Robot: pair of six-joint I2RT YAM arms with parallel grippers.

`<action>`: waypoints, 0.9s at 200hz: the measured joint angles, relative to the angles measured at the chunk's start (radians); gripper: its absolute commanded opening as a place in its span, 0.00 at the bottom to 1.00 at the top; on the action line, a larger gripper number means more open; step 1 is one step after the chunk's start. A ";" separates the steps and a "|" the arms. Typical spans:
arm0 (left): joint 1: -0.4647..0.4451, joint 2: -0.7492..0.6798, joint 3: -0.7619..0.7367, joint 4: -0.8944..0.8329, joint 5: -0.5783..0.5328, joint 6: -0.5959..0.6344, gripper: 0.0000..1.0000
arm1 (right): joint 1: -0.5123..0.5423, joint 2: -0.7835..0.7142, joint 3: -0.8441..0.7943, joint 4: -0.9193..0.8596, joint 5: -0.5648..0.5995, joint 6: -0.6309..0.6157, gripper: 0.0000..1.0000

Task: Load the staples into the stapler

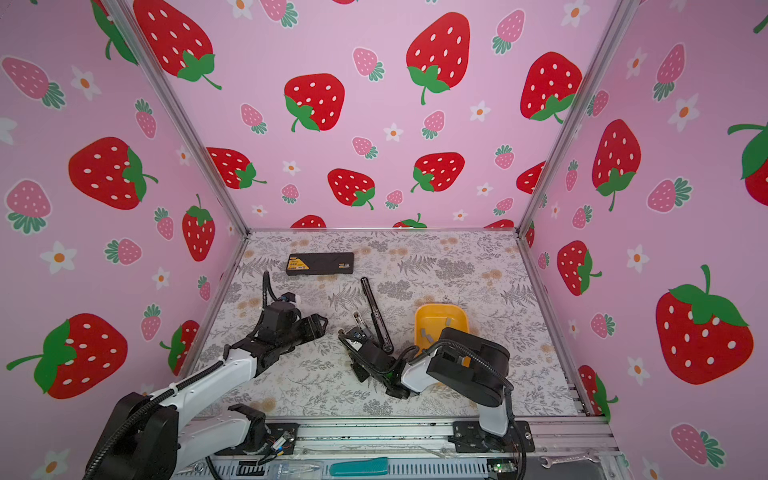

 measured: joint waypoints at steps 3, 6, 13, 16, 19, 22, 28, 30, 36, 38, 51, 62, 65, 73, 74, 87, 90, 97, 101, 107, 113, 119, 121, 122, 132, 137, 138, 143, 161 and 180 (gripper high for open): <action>-0.001 0.004 0.000 0.000 0.000 0.000 0.79 | 0.000 0.000 0.000 0.001 0.000 0.000 0.21; -0.002 0.008 0.000 0.001 0.000 0.000 0.79 | 0.000 0.001 0.000 0.002 0.000 0.000 0.21; -0.005 0.017 -0.001 0.002 -0.001 0.000 0.79 | 0.000 0.002 0.000 0.004 0.000 0.002 0.20; -0.007 0.022 -0.001 0.003 -0.001 0.000 0.79 | 0.000 0.002 0.000 0.004 -0.001 0.003 0.20; -0.009 0.026 -0.001 0.005 -0.001 0.000 0.79 | 0.000 0.002 0.000 0.005 -0.001 0.003 0.20; -0.012 0.031 -0.001 0.007 -0.001 0.001 0.79 | 0.000 0.002 0.000 0.005 -0.001 0.003 0.20; -0.016 0.039 -0.001 0.011 -0.002 0.001 0.79 | 0.000 0.002 0.000 0.005 -0.001 0.004 0.20; -0.018 0.044 -0.001 0.013 -0.002 0.001 0.79 | 0.000 0.002 0.000 0.005 -0.001 0.005 0.20; -0.024 0.055 -0.001 0.018 -0.003 0.001 0.79 | 0.000 0.002 0.000 0.006 -0.002 0.006 0.20; -0.027 0.059 -0.001 0.020 -0.005 0.002 0.79 | 0.000 0.002 0.000 0.006 -0.002 0.006 0.20; -0.040 0.084 -0.001 0.028 -0.008 0.003 0.79 | 0.000 0.003 0.000 0.008 -0.002 0.008 0.18; -0.052 0.104 -0.001 0.035 -0.008 0.003 0.79 | 0.000 0.003 0.000 0.010 -0.002 0.011 0.18; -0.055 0.109 -0.001 0.038 -0.009 0.003 0.79 | 0.000 0.004 0.000 0.011 -0.002 0.011 0.18; -0.065 0.120 -0.001 0.046 -0.009 0.005 0.80 | 0.000 0.004 0.000 0.012 -0.003 0.014 0.18; -0.067 0.122 -0.001 0.048 -0.009 0.005 0.79 | 0.000 0.004 0.000 0.012 -0.003 0.014 0.18; -0.084 0.136 -0.001 0.056 -0.008 0.008 0.79 | 0.000 0.005 0.000 0.013 -0.003 0.017 0.17; -0.089 0.138 -0.001 0.057 -0.008 0.010 0.79 | 0.000 0.005 0.000 0.013 -0.004 0.018 0.18; -0.099 0.139 -0.001 0.060 -0.009 0.014 0.79 | 0.000 0.005 0.000 0.013 -0.004 0.018 0.17; -0.105 0.139 -0.001 0.063 -0.009 0.015 0.80 | 0.000 0.005 0.000 0.014 -0.004 0.018 0.17; -0.114 0.137 -0.001 0.068 -0.012 0.018 0.80 | 0.000 0.005 0.000 0.014 -0.005 0.019 0.17; -0.124 0.134 -0.002 0.077 -0.016 0.023 0.80 | 0.000 0.006 0.000 0.015 -0.005 0.019 0.17; -0.135 0.129 -0.004 0.087 -0.019 0.027 0.80 | 0.000 0.007 0.000 0.017 -0.005 0.019 0.17; -0.139 0.126 -0.005 0.090 -0.019 0.029 0.80 | 0.000 0.007 0.000 0.018 -0.005 0.019 0.17; -0.141 0.126 -0.006 0.092 -0.020 0.030 0.80 | 0.000 0.007 0.000 0.018 -0.005 0.019 0.17; -0.158 0.114 -0.015 0.114 -0.026 0.037 0.80 | 0.000 0.009 0.000 0.022 -0.007 0.019 0.17; -0.169 0.108 -0.023 0.125 -0.027 0.040 0.80 | 0.000 0.010 0.001 0.024 -0.008 0.020 0.17; -0.170 0.108 -0.024 0.127 -0.028 0.041 0.80 | 0.000 0.011 0.001 0.024 -0.008 0.020 0.17; -0.179 0.103 -0.031 0.136 -0.029 0.043 0.80 | 0.000 0.012 0.002 0.026 -0.009 0.021 0.17; -0.208 0.094 -0.058 0.162 -0.040 0.054 0.80 | 0.000 0.020 0.008 0.035 -0.018 0.022 0.17; -0.234 0.092 -0.076 0.174 -0.051 0.066 0.80 | 0.000 0.024 0.011 0.040 -0.024 0.023 0.17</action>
